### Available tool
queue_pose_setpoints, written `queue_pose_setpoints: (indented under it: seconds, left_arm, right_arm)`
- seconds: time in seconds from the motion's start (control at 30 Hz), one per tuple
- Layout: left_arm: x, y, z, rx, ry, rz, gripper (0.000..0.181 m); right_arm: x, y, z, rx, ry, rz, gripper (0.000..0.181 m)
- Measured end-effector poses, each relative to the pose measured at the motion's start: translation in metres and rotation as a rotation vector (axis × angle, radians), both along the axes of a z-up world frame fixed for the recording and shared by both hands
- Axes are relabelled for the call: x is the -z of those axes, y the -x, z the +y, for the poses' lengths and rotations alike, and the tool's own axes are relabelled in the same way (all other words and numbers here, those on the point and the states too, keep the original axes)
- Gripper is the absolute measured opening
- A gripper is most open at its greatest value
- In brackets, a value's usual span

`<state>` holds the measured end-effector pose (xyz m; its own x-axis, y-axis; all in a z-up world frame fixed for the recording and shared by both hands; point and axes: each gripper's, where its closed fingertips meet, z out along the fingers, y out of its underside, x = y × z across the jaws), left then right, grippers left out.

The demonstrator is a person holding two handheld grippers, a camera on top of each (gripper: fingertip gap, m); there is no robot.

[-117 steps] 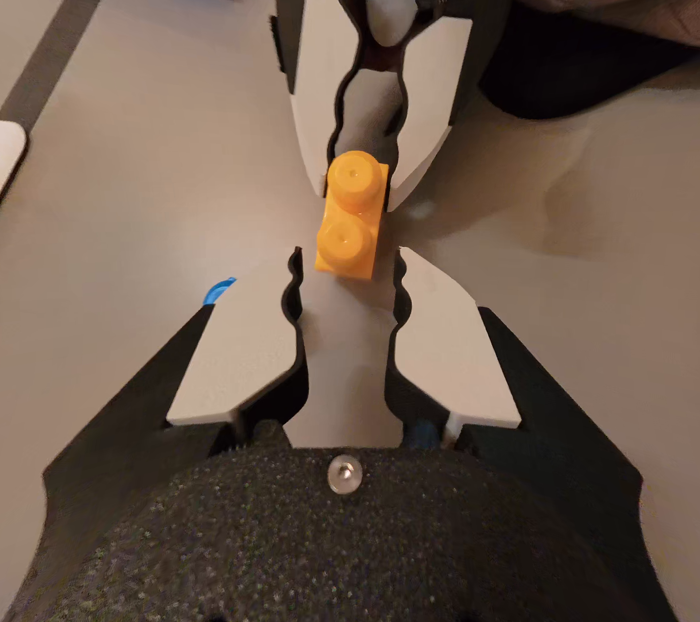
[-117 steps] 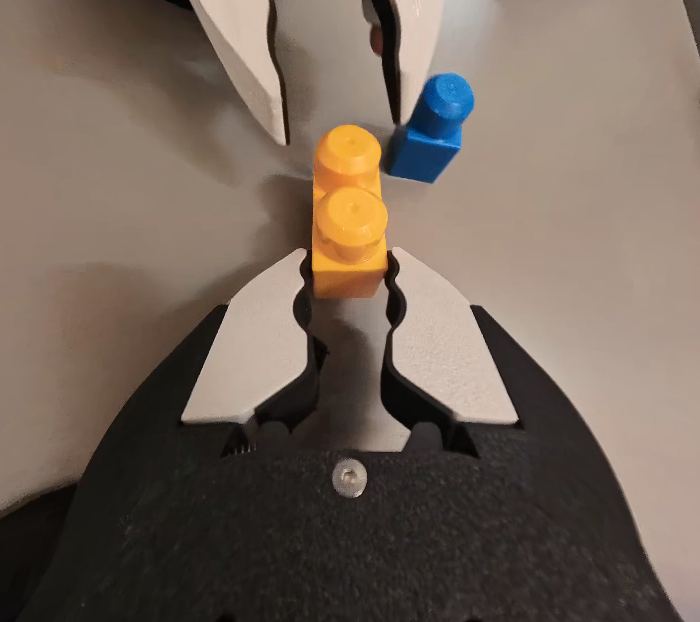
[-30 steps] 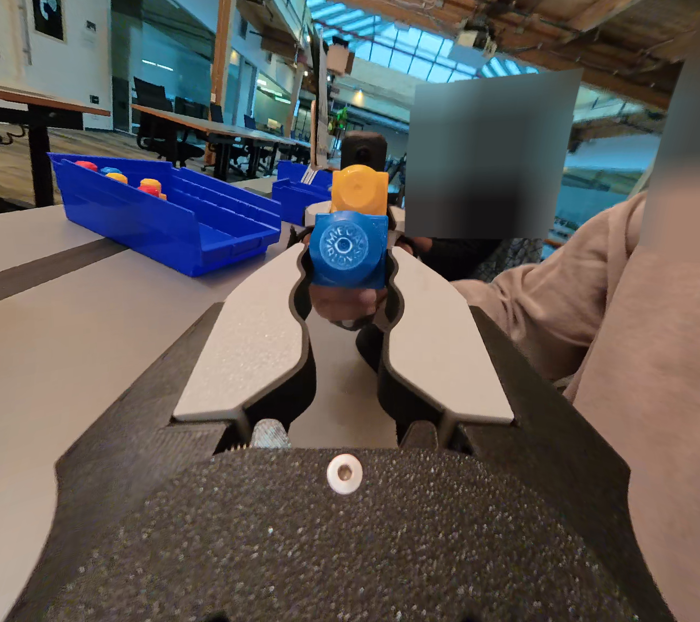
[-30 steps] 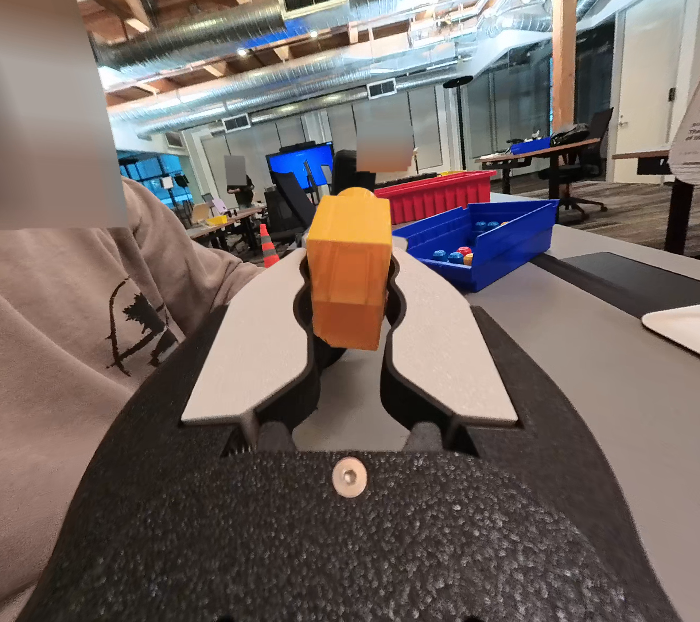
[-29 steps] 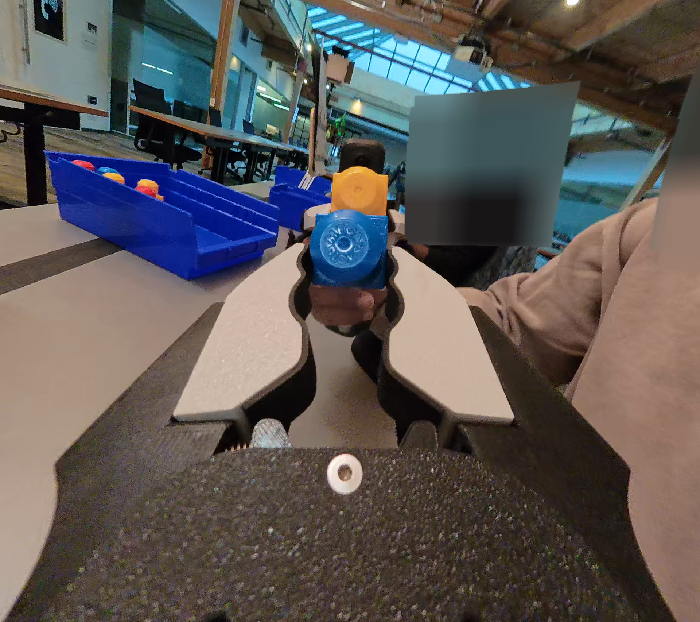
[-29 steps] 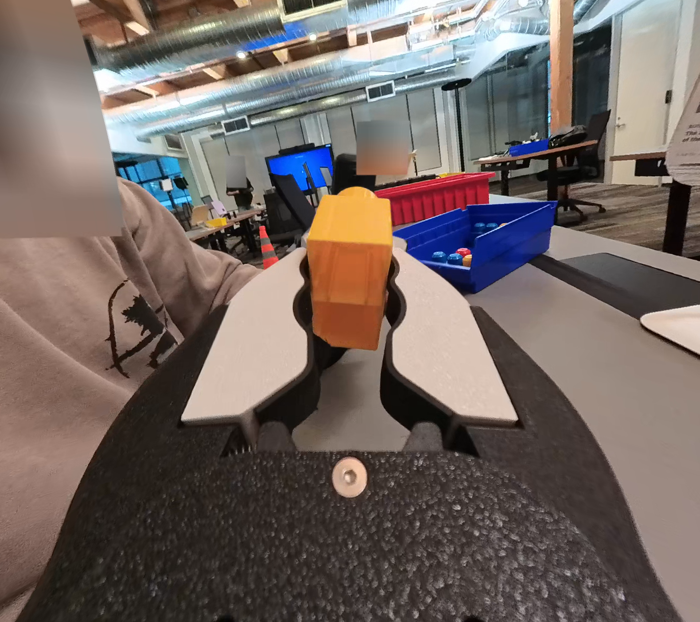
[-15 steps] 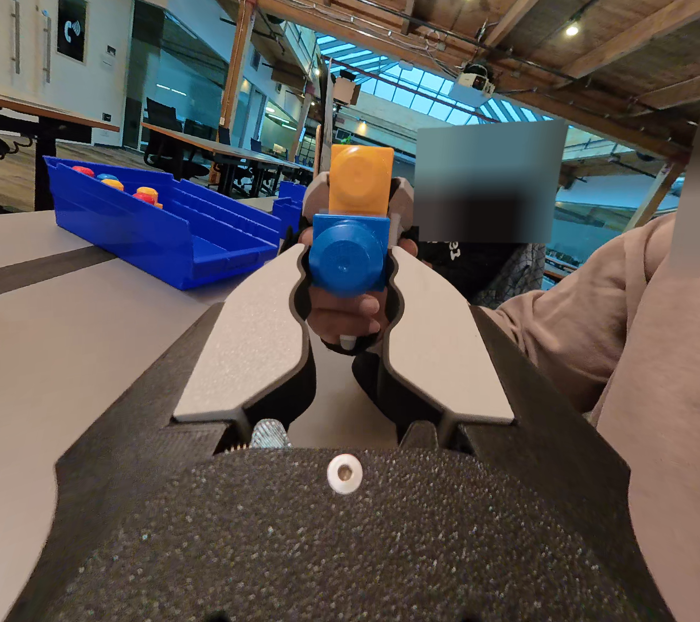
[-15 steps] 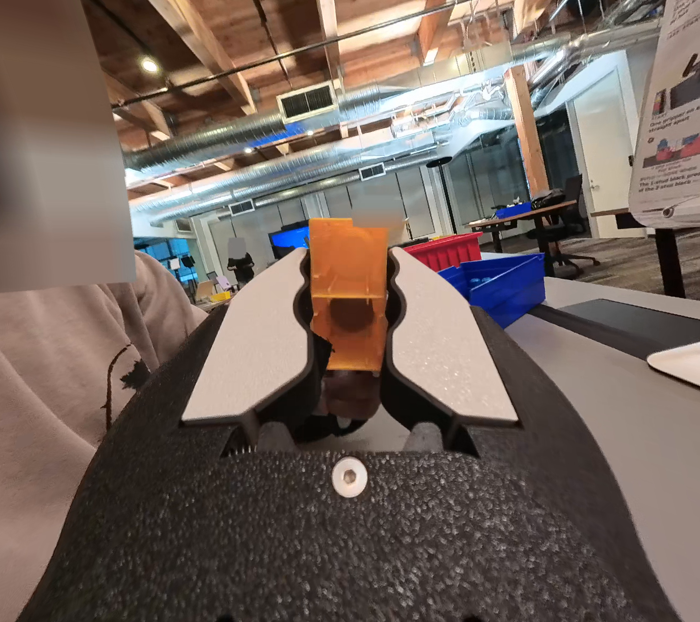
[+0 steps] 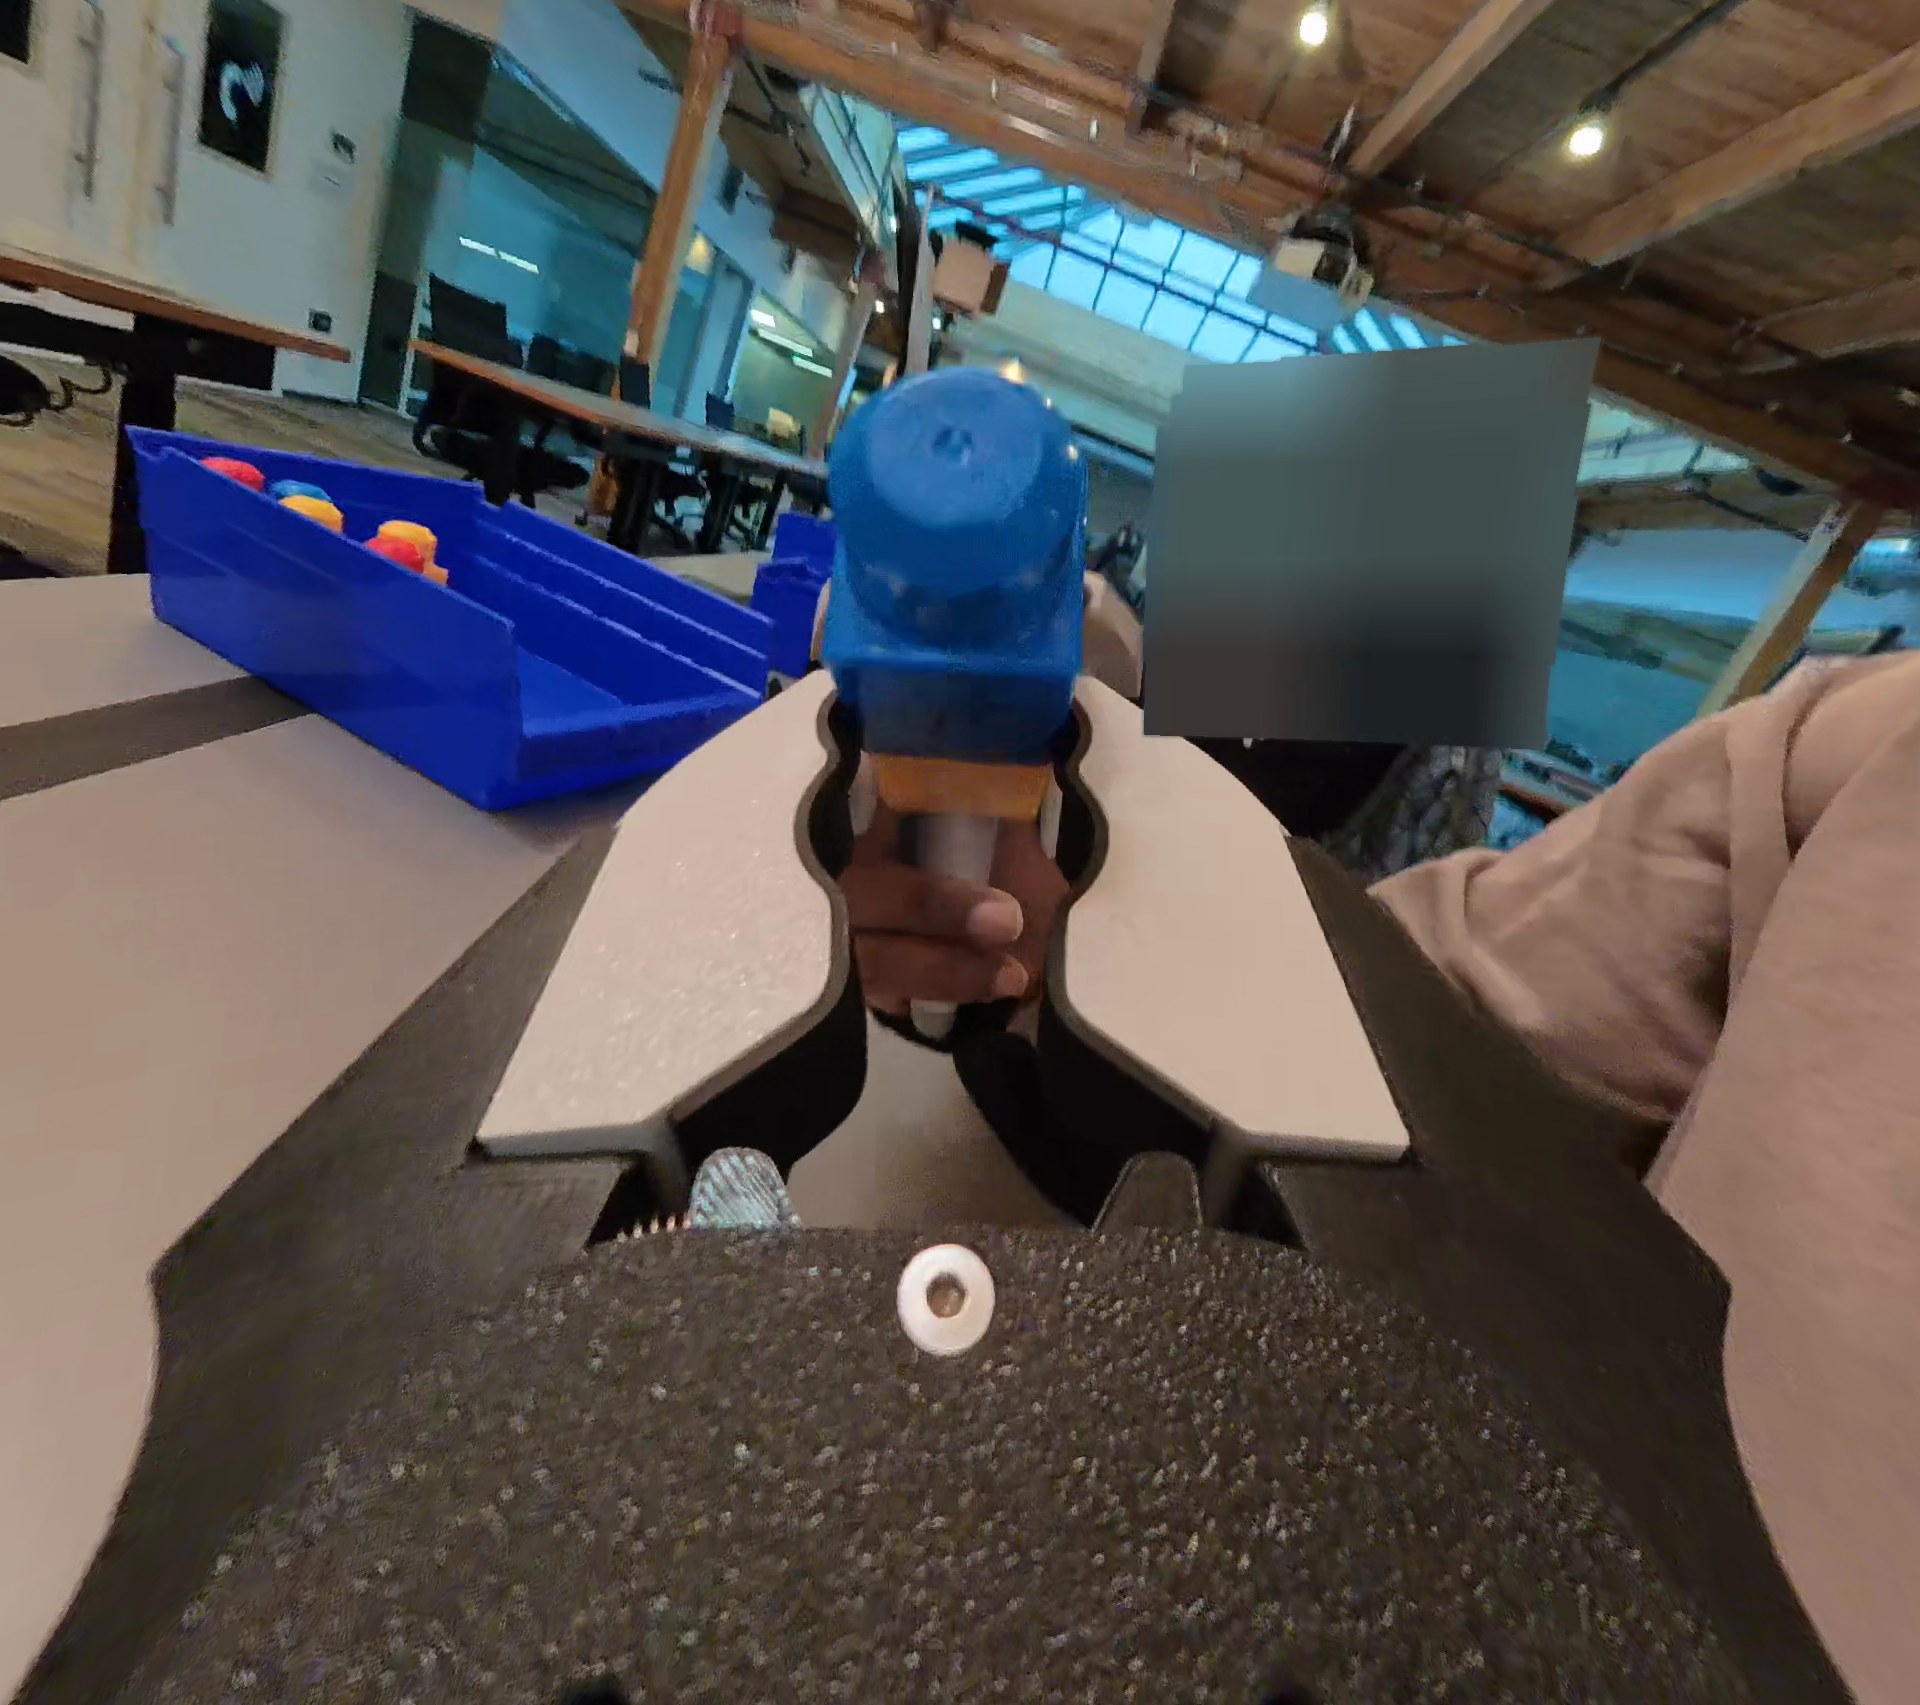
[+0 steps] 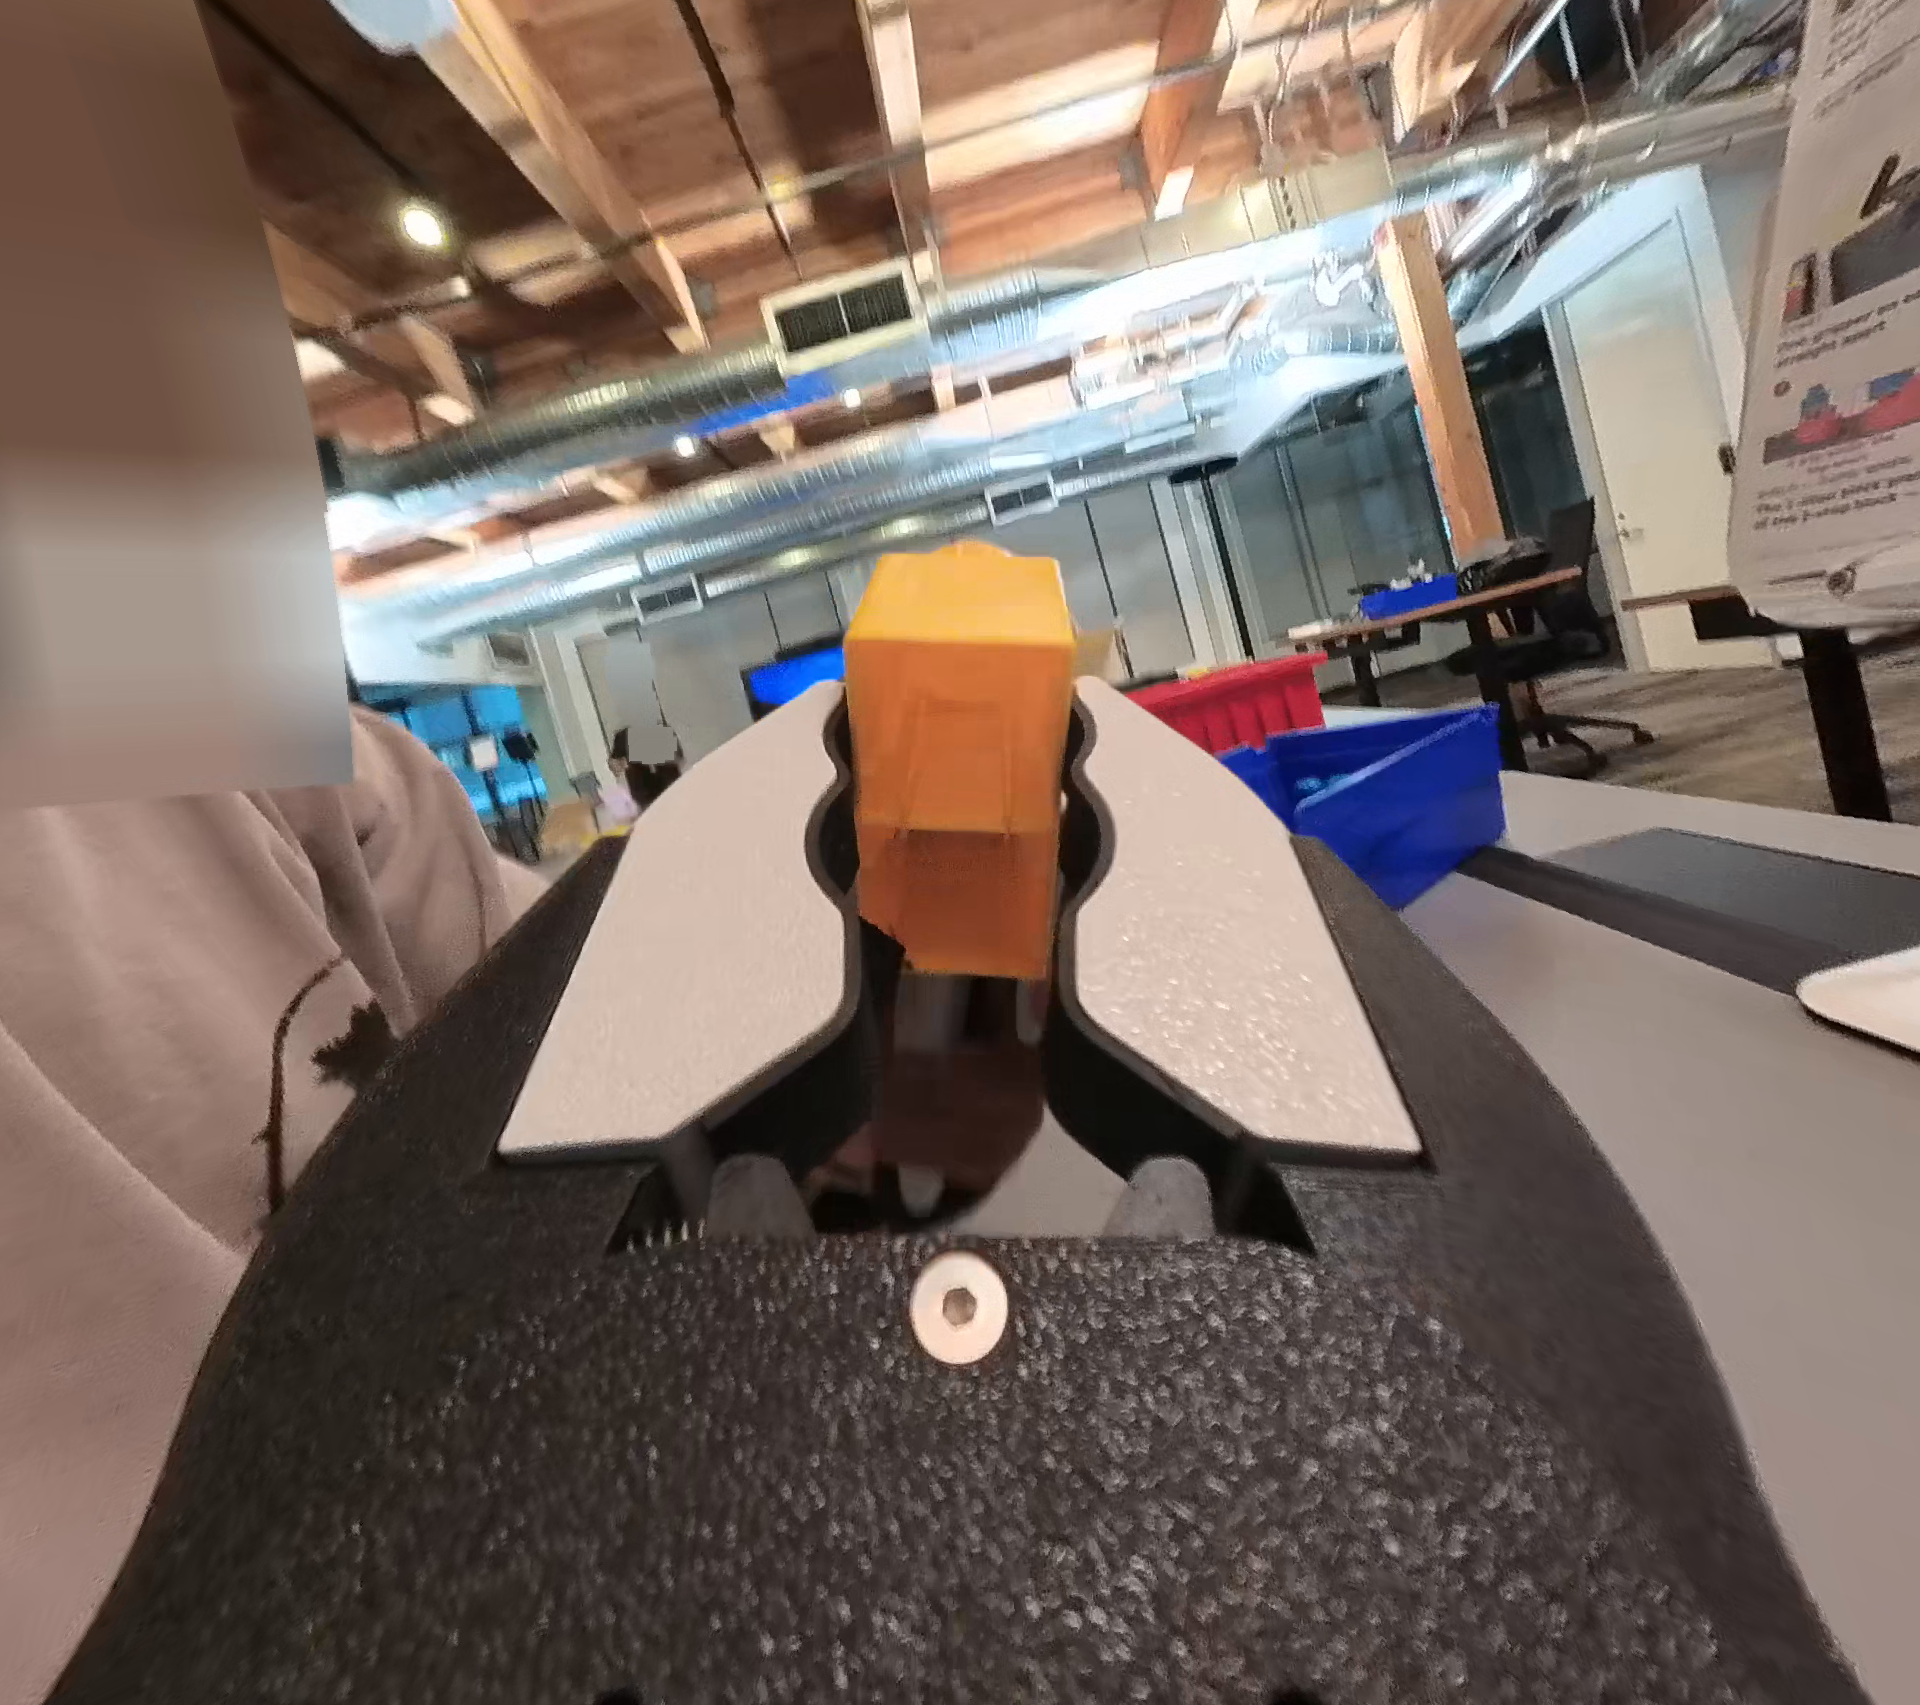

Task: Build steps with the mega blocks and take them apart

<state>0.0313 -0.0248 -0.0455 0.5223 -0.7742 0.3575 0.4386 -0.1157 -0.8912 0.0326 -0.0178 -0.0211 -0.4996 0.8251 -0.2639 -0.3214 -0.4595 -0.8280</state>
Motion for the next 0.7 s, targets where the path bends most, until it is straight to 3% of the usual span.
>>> queue_pose_setpoints:
  seconds: [0.27,0.37,0.53,0.7]
  left_arm:
    - [0.024,0.022,-0.018,0.053,0.019,0.394,0.037]
    - [0.037,0.029,-0.019,0.052,0.053,0.471,0.036]
    - [0.071,0.029,-0.015,0.009,0.094,0.676,0.036]
    - [0.093,0.019,-0.015,0.013,0.100,0.816,0.037]
  right_arm:
    - [0.073,0.016,-0.023,-0.055,-0.433,-0.430,0.039]
    - [0.075,0.011,-0.013,-0.007,-0.505,-0.490,0.053]
    - [0.056,0.002,-0.003,0.105,-0.641,-0.542,0.049]
    - [0.069,0.013,-0.026,0.047,-0.807,-0.664,0.049]
